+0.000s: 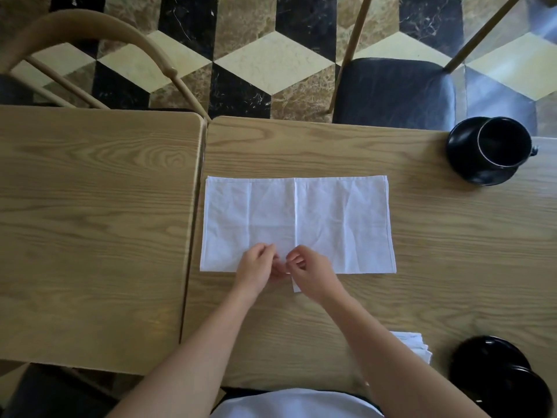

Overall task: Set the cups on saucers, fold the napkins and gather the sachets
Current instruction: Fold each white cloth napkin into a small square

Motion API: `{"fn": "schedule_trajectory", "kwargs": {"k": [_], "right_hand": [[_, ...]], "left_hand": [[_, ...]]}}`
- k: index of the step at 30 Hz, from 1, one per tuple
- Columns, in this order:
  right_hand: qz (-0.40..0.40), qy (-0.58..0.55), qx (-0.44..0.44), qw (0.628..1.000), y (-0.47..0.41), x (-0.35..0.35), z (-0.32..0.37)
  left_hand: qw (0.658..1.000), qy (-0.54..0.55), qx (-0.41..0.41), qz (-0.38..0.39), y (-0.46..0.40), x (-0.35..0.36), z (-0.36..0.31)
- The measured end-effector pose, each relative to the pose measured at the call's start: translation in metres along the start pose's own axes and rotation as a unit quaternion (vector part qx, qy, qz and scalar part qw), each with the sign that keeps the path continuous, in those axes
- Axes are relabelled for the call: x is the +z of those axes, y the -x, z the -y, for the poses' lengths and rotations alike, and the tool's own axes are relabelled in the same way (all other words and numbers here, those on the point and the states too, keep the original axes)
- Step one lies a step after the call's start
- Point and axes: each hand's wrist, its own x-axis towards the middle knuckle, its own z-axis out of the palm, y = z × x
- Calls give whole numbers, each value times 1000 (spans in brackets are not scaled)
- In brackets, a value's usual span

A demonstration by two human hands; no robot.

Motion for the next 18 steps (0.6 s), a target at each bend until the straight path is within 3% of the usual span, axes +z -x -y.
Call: {"fn": "schedule_trajectory", "kwargs": {"k": [5, 9, 13, 18], "right_hand": [[-12, 21, 9, 1000, -3, -24, -14], [-62, 55, 17, 996, 5, -65, -37], [-147, 66, 37, 986, 19, -119, -65], [-150, 81, 30, 985, 23, -133, -74]], "left_hand": [[996, -7, -87, -10, -13, -42, 21], [987, 47, -150, -38, -29, -79, 26], [980, 78, -167, -75, -36, -111, 29], [980, 76, -159, -93, -33, -110, 31]]}}
